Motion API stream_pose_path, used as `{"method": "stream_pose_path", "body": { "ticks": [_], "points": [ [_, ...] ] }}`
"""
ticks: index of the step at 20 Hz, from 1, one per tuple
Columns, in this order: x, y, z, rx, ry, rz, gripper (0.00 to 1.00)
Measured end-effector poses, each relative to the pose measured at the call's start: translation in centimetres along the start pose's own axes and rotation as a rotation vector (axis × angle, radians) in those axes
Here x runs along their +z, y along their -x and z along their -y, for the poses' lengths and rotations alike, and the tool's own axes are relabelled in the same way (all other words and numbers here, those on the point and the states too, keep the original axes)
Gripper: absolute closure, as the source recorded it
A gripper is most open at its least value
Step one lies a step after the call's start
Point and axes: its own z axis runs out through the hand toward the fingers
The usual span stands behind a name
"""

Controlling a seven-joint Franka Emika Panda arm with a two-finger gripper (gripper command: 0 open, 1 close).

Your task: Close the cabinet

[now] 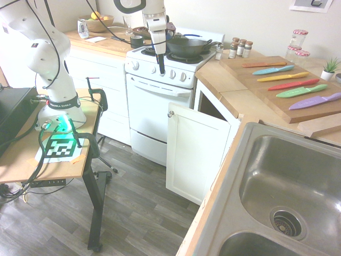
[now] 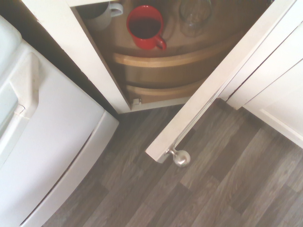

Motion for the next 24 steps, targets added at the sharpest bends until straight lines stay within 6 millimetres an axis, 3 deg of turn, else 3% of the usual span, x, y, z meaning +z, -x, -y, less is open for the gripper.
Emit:
{"method": "stream_pose_path", "body": {
  "ticks": [5,9,13,24],
  "points": [
    [0.3,-0.8,-0.4,0.005,0.006,-0.006,0.00],
    [1.9,-3.0,-1.8,0.009,0.021,-0.017,0.00],
    [5.5,-5.4,-2.8,0.013,0.047,-0.018,0.00],
    [15.5,-12.4,-1.9,0.050,0.087,0.079,0.00]
  ]
}}
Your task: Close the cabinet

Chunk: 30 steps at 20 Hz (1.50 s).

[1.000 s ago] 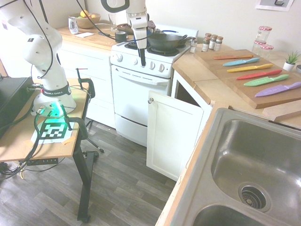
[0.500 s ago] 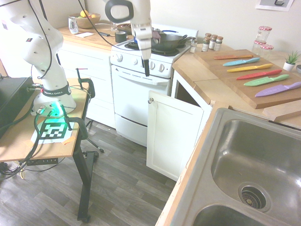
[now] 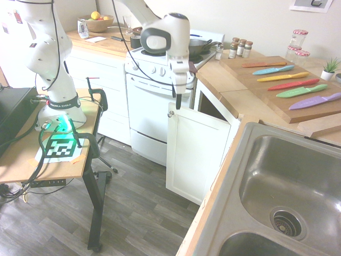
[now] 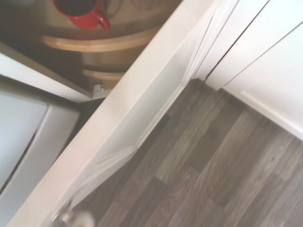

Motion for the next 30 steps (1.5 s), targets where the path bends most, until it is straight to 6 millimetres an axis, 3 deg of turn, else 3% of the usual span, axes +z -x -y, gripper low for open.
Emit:
{"method": "stream_pose_path", "body": {
  "ticks": [8,14,17,18,23,30],
  "points": [
    [6.0,-1.5,1.9,-0.002,0.035,0.047,0.00],
    [8.9,-2.7,1.3,-0.011,0.066,0.058,0.00],
    [9.2,-3.1,1.4,-0.047,0.062,0.046,0.00],
    [9.1,-3.0,1.6,-0.061,0.058,0.039,1.00],
    [8.8,-2.3,2.9,-0.109,0.054,0.008,1.00],
    [8.6,-2.3,3.0,-0.118,0.056,0.000,1.00]
  ]
}}
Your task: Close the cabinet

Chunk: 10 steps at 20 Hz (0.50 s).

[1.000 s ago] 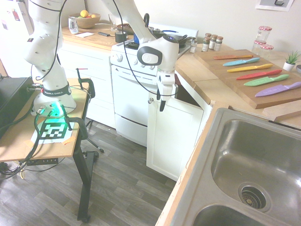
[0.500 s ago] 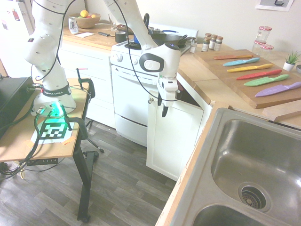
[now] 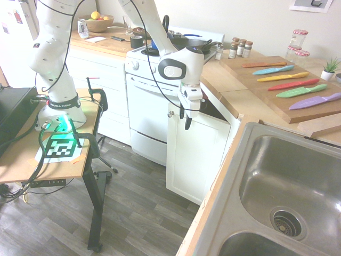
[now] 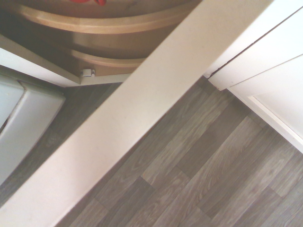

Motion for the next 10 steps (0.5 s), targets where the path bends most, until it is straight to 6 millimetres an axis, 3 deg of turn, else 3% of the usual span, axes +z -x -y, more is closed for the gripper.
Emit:
{"method": "stream_pose_path", "body": {
  "ticks": [10],
  "points": [
    [-0.78,0.29,-0.04,-0.014,0.002,-0.012,1.00]
  ]
}}
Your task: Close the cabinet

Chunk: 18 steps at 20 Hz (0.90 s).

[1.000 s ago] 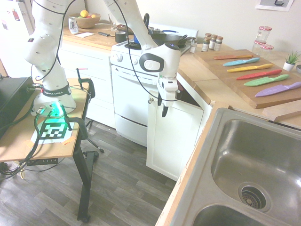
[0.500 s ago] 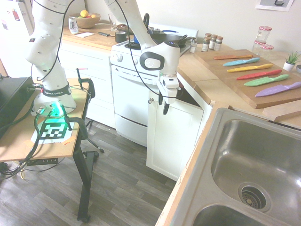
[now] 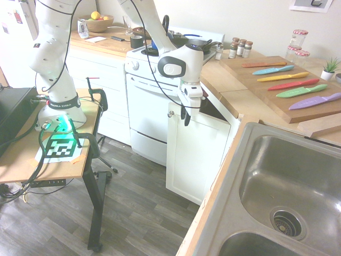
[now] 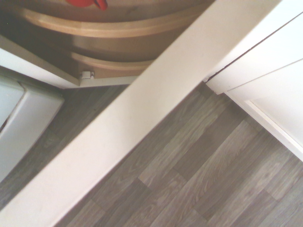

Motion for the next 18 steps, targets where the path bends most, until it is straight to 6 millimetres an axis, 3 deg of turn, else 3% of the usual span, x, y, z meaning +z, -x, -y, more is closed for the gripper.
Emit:
{"method": "stream_pose_path", "body": {
  "ticks": [8,18],
  "points": [
    [0.0,0.3,0.3,-0.018,0.008,-0.002,1.00],
    [0.0,2.1,2.7,-0.068,0.023,0.005,1.00]
  ]
}}
